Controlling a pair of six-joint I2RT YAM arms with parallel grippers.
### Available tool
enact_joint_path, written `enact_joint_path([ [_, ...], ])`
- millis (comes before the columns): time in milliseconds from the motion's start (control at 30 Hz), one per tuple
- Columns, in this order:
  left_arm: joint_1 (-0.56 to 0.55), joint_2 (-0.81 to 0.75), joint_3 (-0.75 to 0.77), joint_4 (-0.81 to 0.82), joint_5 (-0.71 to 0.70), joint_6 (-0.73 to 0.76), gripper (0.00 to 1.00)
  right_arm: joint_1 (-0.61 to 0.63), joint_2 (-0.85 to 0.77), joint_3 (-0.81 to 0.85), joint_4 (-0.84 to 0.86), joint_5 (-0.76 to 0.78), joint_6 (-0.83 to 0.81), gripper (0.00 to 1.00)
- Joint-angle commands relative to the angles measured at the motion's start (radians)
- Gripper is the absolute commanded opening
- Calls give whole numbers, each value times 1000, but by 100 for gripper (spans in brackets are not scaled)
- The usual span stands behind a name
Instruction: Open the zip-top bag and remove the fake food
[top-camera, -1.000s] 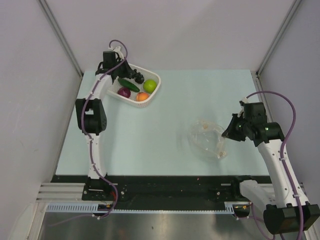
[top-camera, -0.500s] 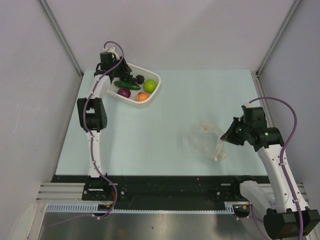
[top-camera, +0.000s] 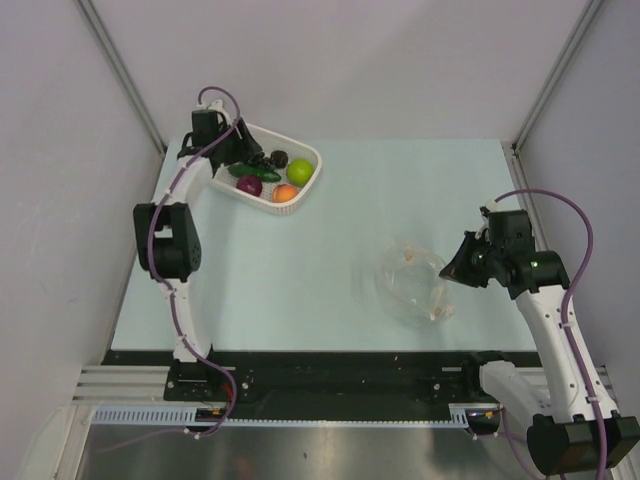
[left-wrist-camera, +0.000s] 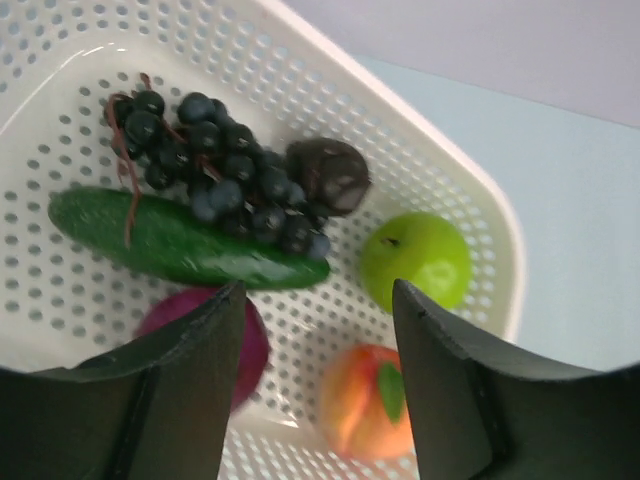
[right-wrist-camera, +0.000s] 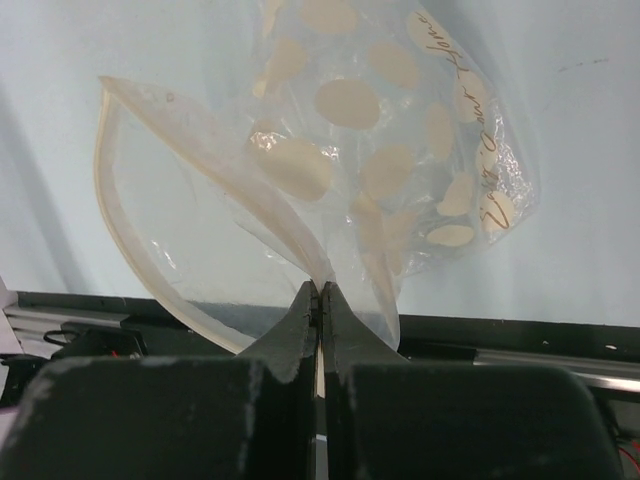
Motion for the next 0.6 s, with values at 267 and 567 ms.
enact_joint_path([
  [267,-285,-648,-502,-19,73,-75,62,-8,49,104,16,-23,-28,0],
  [567,-588,-908,-694,-131,-14,-162,64,-16,81,239,-7,168,-2,0],
])
